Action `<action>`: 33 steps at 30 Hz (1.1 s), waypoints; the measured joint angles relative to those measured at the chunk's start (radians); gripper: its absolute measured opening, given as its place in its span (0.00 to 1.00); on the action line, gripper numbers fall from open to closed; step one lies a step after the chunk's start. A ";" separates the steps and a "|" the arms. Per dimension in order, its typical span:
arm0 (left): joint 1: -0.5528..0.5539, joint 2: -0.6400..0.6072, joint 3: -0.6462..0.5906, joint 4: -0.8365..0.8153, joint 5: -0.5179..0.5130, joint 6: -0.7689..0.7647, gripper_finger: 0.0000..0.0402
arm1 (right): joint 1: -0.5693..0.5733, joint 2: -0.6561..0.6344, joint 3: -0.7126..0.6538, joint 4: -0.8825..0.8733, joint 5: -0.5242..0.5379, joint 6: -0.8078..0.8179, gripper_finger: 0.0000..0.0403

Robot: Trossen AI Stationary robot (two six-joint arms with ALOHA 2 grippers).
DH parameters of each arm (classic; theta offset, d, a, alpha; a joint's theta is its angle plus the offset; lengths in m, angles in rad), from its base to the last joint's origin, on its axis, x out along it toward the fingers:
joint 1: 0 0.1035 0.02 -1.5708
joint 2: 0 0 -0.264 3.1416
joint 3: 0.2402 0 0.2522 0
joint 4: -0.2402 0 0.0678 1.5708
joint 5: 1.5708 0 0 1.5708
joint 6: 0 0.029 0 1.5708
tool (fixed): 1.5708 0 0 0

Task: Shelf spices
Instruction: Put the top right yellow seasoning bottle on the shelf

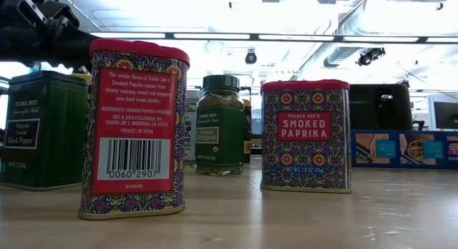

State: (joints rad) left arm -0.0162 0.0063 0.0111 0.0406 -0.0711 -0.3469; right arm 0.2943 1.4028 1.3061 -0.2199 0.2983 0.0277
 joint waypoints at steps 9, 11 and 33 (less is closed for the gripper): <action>0.000 0.000 0.000 -0.012 -0.001 0.000 0.01 | -0.122 0.098 0.035 -0.159 -0.177 0.022 0.06; 0.000 0.000 0.000 -0.019 -0.001 0.000 0.01 | -0.165 0.108 0.035 -0.165 -0.239 0.011 0.12; 0.000 0.000 0.000 -0.021 0.000 0.001 0.01 | -0.431 0.299 0.036 -0.278 -0.590 -0.382 0.76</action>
State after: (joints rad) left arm -0.0162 0.0063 0.0109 0.0196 -0.0715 -0.3459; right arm -0.1365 1.7019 1.3418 -0.4984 -0.2914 -0.3544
